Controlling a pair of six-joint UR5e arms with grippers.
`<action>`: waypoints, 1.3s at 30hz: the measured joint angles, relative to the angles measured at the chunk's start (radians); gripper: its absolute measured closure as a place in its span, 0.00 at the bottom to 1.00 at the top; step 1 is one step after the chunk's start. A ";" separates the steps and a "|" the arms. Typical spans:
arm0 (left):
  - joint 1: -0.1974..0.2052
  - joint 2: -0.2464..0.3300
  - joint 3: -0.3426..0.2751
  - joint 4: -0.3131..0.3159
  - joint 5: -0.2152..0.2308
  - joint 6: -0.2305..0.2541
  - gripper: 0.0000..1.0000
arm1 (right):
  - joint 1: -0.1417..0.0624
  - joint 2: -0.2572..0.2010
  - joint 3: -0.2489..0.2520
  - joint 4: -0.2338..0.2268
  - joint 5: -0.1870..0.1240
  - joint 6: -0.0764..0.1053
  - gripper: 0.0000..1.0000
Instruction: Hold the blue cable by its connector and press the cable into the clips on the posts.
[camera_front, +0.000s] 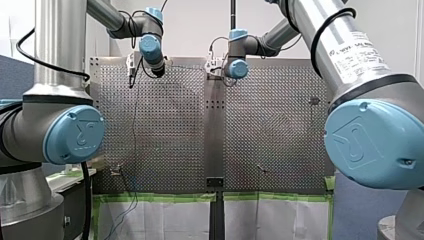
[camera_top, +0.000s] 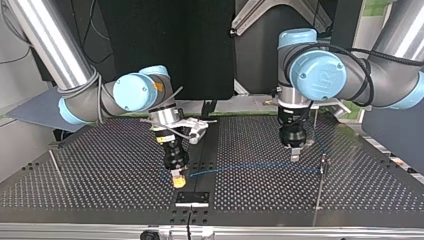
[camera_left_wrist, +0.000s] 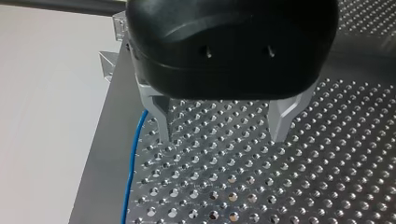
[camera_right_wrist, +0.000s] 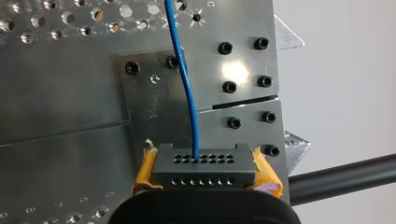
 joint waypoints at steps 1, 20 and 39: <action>0.000 0.000 0.000 0.005 0.000 0.001 0.00 | 0.000 0.002 0.000 0.000 0.000 0.000 1.00; 0.012 -0.007 0.023 0.089 -0.004 -0.013 0.00 | -0.001 0.018 0.000 -0.002 -0.003 -0.005 1.00; 0.038 -0.132 0.154 0.069 0.002 0.003 0.00 | -0.001 0.018 0.000 -0.001 -0.010 -0.007 1.00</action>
